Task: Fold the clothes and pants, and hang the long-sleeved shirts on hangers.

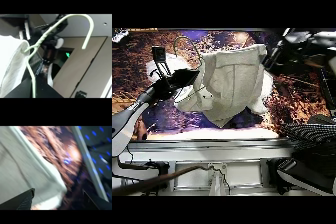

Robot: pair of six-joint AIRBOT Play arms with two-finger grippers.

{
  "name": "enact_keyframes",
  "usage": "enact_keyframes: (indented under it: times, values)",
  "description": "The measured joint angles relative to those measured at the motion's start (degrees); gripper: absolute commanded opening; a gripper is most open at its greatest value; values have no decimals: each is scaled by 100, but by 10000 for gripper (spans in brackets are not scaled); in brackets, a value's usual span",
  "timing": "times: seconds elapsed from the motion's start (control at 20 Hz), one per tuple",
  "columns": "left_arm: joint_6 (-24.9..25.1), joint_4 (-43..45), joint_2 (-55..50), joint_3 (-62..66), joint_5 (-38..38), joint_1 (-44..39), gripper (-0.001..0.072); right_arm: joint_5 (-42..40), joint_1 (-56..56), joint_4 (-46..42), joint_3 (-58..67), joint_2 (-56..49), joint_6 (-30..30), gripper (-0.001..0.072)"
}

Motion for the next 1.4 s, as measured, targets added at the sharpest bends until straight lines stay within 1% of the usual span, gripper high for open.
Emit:
enact_keyframes:
  times: [0.15, 0.4, 0.45, 0.5, 0.55, 0.65, 0.7, 0.75, 0.8, 0.85, 0.95, 1.0, 1.15, 1.4]
  values:
    - [-15, 9, 7, 0, -2, -4, 10, -400, -310, 914, -527, -46, -446, 678]
    - [-15, 15, 2, 0, -2, -7, 10, -907, -479, 1670, -841, -256, -743, 675]
    - [-15, 24, -4, 0, -2, -7, 10, -981, -490, 1759, -863, -319, -780, 609]
    - [-15, 61, -9, 0, -2, -7, 10, -1036, -496, 1856, -879, -391, -796, 341]
    - [-20, 105, -11, 0, -2, -7, 11, -1088, -505, 1943, -890, -459, -802, 22]
    - [-57, 151, -22, -2, 13, 2, 11, -973, -509, 2011, -907, -570, -940, 30]
    - [-50, 142, -22, -2, 11, 4, 17, -1091, -518, 2105, -907, -612, -922, 30]
    - [-37, 155, -24, -2, 7, -4, 88, -1091, -518, 2114, -911, -629, -890, 31]
    - [-9, 133, -26, -2, -11, 2, 305, -1130, -518, 2173, -914, -654, -839, 31]
    - [26, 66, -26, 4, -35, 2, 497, -1110, -520, 2221, -922, -675, -804, 31]
    - [4, 120, -46, 2, 2, 31, 656, -1095, -511, 2282, -920, -680, -822, 30]
    - [4, 105, -46, 2, 59, 48, 676, -1095, -518, 2277, -922, -682, -817, 30]
    - [-7, -188, -66, 2, 343, 129, 676, -1058, -518, 2306, -920, -645, -796, 30]
    - [-9, -1298, -107, 2, 837, 348, 675, -774, -516, 2385, -920, -369, -684, 30]
